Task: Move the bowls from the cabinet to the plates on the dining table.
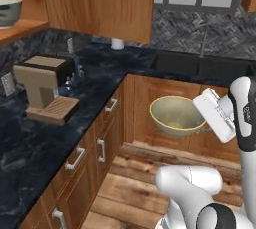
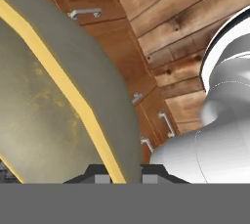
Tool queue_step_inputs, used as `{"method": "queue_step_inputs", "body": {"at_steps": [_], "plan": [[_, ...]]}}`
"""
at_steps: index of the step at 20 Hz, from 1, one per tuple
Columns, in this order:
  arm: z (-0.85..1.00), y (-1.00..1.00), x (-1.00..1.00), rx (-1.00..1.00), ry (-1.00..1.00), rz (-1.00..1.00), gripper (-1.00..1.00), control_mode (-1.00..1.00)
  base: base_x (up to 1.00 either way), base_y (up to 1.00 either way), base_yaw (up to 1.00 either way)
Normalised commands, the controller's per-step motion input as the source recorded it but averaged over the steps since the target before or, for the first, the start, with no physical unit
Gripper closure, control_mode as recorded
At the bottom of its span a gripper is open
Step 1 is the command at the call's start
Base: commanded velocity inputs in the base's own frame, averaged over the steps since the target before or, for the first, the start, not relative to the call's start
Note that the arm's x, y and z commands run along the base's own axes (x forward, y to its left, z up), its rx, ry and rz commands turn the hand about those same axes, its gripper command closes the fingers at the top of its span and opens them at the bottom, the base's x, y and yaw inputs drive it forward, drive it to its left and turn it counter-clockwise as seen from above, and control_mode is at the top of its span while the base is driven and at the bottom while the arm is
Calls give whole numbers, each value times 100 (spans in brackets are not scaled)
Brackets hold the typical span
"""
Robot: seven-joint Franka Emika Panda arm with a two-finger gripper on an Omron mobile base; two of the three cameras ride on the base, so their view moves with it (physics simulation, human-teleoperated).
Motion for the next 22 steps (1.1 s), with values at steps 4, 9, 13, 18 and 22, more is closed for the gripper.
{"method": "queue_step_inputs", "body": {"at_steps": [4, 9, 13, 18, 22], "plan": [[0, 0, 0, 0, 0, 0, 100, 100, -12, -15, -61], [0, 0, 0, 0, 0, 0, 100, 100, -9, -21, -59], [0, 0, 0, 0, 0, 0, 100, 100, -10, -22, -58], [0, 0, 0, 0, 0, 0, 100, 100, -13, -22, -56], [0, 0, 0, 0, 0, 0, 100, 100, -10, -34, -53]]}}
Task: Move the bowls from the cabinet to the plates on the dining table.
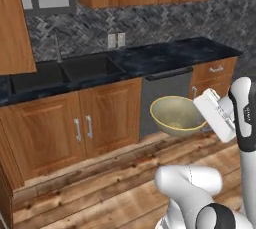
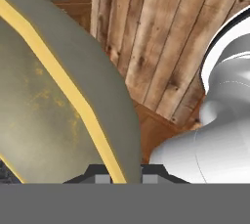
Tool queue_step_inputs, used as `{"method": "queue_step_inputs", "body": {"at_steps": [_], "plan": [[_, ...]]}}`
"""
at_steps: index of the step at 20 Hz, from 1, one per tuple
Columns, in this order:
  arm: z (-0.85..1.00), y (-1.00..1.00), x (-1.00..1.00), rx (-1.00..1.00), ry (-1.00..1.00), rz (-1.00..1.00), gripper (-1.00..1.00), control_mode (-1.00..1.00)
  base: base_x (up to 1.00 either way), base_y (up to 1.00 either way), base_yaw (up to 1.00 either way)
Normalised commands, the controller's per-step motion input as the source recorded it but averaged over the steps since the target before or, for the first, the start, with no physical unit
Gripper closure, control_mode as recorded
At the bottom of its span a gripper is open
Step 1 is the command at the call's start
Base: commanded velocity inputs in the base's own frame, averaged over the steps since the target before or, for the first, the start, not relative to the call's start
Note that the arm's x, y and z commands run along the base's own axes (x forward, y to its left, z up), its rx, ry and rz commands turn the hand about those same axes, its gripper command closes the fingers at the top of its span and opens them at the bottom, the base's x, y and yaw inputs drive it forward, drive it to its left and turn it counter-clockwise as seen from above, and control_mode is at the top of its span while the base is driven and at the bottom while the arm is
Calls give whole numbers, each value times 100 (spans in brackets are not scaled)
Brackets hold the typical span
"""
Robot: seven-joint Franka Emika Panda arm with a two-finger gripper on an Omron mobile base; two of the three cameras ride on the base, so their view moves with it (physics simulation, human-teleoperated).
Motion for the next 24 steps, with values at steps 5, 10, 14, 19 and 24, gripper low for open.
{"method": "queue_step_inputs", "body": {"at_steps": [5, 10, 14, 19, 24], "plan": [[0, 0, 0, 0, 0, 0, 100, 100, -5, -42, -51], [0, 0, 0, 0, 0, 0, 100, 100, -1, -41, -51], [0, 0, 0, 0, 0, 0, 100, 100, 0, -40, -49], [0, 0, 0, 0, 0, 0, 100, 100, 11, -41, -44], [0, 0, 0, 0, 0, 0, 100, 100, 42, -36, -39]]}}
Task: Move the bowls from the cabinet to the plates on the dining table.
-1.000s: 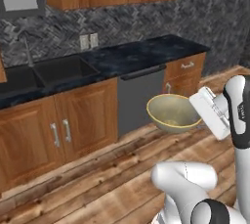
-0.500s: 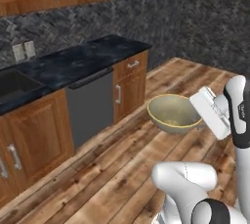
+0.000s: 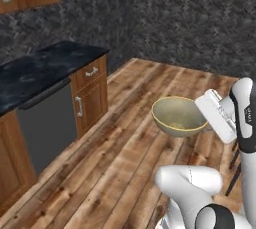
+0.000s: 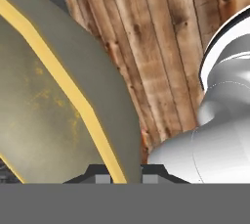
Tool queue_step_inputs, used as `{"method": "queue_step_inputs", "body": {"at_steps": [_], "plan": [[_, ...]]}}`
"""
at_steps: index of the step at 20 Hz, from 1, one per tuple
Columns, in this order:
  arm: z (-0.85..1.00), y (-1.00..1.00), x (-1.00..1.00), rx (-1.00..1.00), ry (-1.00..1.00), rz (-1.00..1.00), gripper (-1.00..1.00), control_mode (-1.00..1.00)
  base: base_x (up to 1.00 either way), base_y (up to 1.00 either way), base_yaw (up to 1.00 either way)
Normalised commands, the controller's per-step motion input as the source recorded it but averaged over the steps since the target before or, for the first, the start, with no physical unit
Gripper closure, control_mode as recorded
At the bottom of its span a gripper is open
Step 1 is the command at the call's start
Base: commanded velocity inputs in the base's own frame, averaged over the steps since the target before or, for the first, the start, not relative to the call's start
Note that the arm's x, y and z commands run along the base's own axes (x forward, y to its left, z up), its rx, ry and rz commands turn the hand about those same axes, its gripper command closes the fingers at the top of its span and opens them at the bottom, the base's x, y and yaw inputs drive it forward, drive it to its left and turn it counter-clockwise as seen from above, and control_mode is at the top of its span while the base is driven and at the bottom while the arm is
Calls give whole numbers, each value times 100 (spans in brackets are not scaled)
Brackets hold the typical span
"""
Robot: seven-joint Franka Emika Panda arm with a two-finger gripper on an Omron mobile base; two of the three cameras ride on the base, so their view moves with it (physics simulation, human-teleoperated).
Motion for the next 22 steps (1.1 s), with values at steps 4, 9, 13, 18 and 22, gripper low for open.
{"method": "queue_step_inputs", "body": {"at_steps": [4, 9, 13, 18, 22], "plan": [[0, 0, 0, 0, 0, 0, 100, 100, 42, -29, -38], [0, 0, 0, 0, 0, 0, 100, 100, 18, -18, -40], [0, 0, 0, 0, 0, 0, 100, 100, 0, 0, -45], [0, 0, 0, 0, 0, 0, 100, 100, 0, 0, -52], [0, 0, 0, 0, 0, 0, 100, 100, 14, 10, -50]]}}
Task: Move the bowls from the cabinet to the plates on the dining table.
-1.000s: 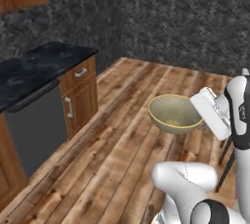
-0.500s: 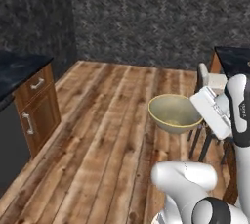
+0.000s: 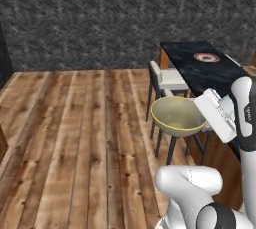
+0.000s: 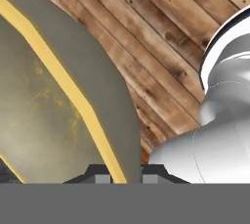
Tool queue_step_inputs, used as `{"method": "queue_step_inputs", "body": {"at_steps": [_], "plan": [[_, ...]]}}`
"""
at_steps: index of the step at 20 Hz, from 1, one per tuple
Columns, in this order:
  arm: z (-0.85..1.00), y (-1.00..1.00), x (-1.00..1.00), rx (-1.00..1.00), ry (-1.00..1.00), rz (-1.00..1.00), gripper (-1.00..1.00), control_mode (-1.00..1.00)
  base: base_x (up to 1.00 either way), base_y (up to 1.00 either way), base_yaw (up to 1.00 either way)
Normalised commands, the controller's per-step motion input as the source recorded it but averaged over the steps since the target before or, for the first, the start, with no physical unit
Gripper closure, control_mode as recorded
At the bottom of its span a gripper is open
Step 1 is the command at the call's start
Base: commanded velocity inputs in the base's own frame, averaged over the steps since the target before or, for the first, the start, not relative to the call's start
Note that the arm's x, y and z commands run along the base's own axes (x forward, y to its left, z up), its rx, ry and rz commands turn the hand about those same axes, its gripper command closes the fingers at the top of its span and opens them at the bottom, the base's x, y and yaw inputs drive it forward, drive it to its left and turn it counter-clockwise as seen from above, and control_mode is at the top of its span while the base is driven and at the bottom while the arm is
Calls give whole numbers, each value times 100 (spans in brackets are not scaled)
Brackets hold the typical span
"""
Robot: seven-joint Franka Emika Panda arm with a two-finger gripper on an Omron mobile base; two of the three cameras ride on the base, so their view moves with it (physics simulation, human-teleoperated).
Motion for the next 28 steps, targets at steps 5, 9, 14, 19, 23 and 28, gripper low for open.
{"method": "queue_step_inputs", "body": {"at_steps": [5, 9, 14, 19, 23, 28], "plan": [[0, 0, 0, 0, 0, 0, 100, 100, 33, 39, -47], [0, 0, 0, 0, 0, 0, 100, 100, 46, 66, -48], [0, 0, 0, 0, 0, 0, 100, 100, 57, 86, -47], [0, 0, 0, 0, 0, 0, 100, 100, 43, 73, -47], [0, 0, 0, 0, 0, 0, 100, 100, 41, 66, -49], [0, 0, 0, 0, 0, 0, 100, 100, 51, 75, -42]]}}
